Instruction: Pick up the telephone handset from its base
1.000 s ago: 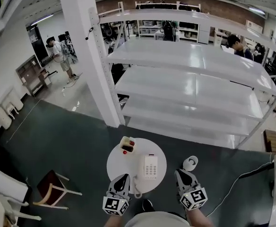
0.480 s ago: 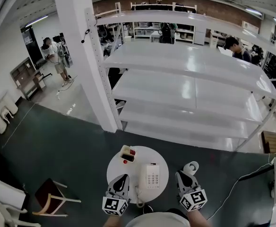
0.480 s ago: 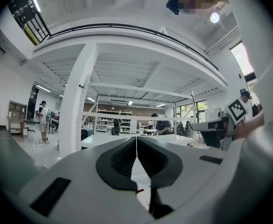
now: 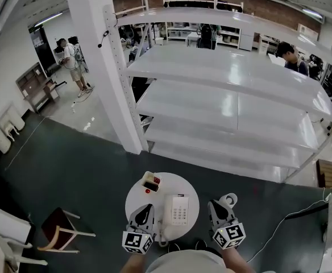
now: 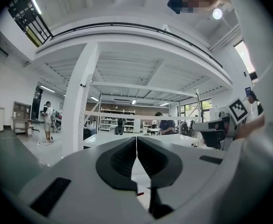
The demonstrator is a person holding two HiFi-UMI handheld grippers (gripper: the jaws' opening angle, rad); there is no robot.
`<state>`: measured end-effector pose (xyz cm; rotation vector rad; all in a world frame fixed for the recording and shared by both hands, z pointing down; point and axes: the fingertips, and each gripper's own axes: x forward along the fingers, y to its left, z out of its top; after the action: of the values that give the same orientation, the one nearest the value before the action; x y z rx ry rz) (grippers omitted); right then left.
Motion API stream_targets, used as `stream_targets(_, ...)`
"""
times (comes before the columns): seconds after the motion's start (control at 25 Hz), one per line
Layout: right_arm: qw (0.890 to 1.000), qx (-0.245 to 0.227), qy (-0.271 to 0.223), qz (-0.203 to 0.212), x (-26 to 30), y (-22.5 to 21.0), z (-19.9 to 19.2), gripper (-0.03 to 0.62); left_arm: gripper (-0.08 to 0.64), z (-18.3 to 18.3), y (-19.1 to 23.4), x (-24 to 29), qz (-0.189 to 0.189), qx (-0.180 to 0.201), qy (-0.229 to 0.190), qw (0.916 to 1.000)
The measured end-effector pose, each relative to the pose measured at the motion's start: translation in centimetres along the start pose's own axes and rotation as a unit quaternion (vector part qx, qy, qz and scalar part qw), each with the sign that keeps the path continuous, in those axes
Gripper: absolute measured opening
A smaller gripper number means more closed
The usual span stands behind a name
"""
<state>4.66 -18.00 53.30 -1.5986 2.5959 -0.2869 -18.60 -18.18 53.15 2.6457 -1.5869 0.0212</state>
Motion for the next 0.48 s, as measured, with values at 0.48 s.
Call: stream_targets(0.48,1.000,0.010,0.006,0.015,-0.2,-2.2,0.8,0.008,0.021,-0.3,-1.8,2.3,0.025,0.010,0.006,0.9996)
